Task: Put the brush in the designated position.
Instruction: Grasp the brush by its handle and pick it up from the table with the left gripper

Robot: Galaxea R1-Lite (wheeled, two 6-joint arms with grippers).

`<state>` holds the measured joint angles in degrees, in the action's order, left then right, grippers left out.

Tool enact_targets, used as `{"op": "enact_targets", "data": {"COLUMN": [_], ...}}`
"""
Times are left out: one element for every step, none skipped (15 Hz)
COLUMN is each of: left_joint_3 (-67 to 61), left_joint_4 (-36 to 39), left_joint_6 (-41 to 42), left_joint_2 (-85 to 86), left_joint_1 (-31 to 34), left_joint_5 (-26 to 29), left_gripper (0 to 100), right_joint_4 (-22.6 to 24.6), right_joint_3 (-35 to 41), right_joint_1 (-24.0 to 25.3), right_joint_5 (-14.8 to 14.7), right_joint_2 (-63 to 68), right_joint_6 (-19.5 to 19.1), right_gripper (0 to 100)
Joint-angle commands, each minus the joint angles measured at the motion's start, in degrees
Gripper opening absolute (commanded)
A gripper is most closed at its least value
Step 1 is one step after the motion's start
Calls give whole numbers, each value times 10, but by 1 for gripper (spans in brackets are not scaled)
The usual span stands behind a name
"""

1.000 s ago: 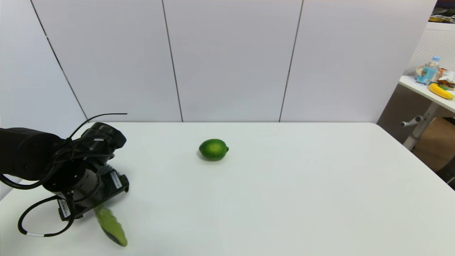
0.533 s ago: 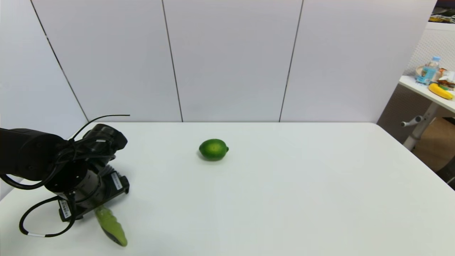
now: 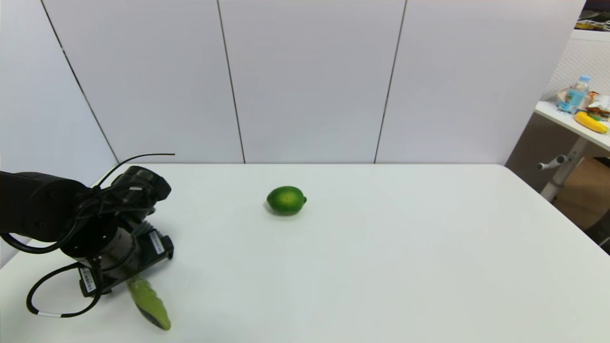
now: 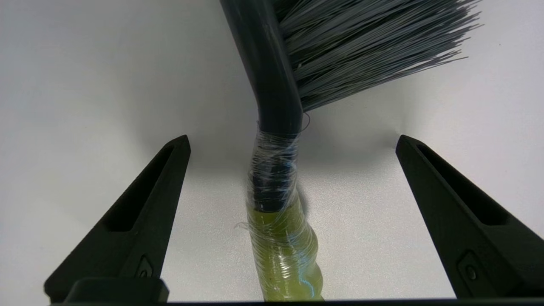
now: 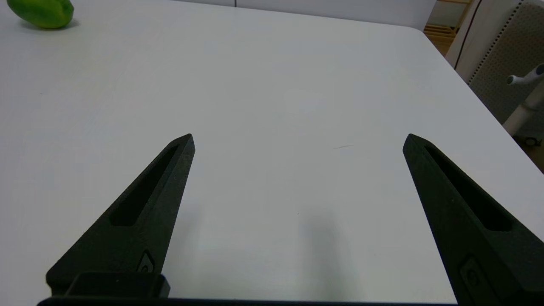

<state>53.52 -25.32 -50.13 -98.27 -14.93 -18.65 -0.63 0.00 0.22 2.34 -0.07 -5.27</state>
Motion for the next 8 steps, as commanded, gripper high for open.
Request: {"op": "enact_targets", "data": {"left_joint_3": [0,0,0,0,1,1,0,1], "left_joint_4": [-2,-2,-2,-1,-1,-1,-1,-1], "left_joint_6": [-4,-5,-6,-6,-6,-6,-6,-6], "left_joint_2": [-1,-1,-2,-2,-2,-2,-1,-1], "left_joint_1": [0,0,0,0,0,0,0,0], "left_joint_5": [-2,-2,-2,-2,-2,-3,-3,-4], "left_gripper": [0,0,0,0,0,0,0,0], "right_joint_4": [0,0,0,0,0,0,0,0], "right_joint_3": [1,1,1,1,1,1,1,1], "right_joint_1": [0,0,0,0,0,0,0,0], "right_joint_5": [0,0,0,0,0,0,0,0], "right_joint_2": [1,1,1,1,1,1,1,1], "right_joint_6": [-1,0,-1,-1,-1,-1,-1,-1], "right_gripper": [100,100,100,100,100,100,100,100]}}
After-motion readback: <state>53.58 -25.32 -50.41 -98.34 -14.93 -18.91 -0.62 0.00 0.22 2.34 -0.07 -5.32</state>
